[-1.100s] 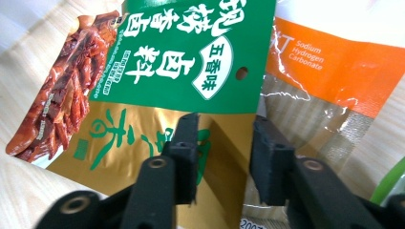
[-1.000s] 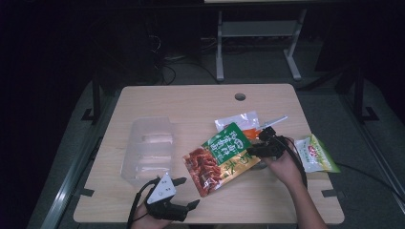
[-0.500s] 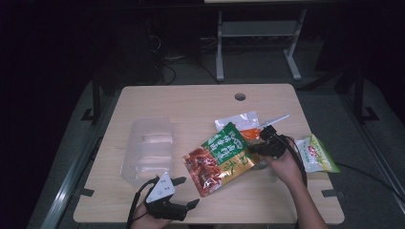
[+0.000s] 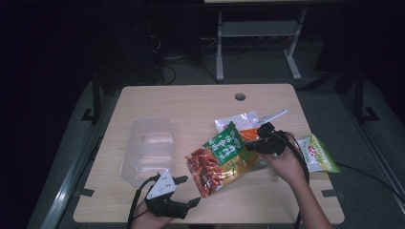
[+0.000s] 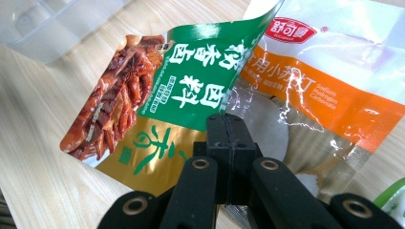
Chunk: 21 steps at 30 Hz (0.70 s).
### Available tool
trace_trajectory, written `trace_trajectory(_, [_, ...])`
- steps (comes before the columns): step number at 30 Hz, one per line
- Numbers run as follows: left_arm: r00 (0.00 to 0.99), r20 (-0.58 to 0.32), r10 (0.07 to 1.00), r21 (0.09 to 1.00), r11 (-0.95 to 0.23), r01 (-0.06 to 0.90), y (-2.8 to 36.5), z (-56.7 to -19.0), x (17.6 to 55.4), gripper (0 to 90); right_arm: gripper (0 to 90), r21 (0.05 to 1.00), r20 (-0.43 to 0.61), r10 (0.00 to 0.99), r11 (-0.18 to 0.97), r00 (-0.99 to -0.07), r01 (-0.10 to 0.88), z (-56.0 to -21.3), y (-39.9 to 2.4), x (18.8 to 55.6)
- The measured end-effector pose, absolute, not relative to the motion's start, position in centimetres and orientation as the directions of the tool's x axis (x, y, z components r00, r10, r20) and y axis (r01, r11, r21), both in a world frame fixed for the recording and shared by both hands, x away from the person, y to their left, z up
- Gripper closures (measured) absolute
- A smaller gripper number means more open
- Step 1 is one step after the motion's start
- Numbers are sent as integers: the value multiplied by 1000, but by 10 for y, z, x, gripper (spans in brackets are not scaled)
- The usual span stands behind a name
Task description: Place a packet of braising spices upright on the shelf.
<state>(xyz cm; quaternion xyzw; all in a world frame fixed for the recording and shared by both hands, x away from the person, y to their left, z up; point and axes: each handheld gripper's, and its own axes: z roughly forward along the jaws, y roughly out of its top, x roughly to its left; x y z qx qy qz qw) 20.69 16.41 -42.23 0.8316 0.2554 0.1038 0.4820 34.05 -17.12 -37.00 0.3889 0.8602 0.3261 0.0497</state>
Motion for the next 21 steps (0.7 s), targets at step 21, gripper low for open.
trace_trajectory(21, [855, -58, 515, 847, -427, 315, 160, -425, 207, 219, 664, 544, 338, 721, 374, -604, 751, -410, -195, 359])
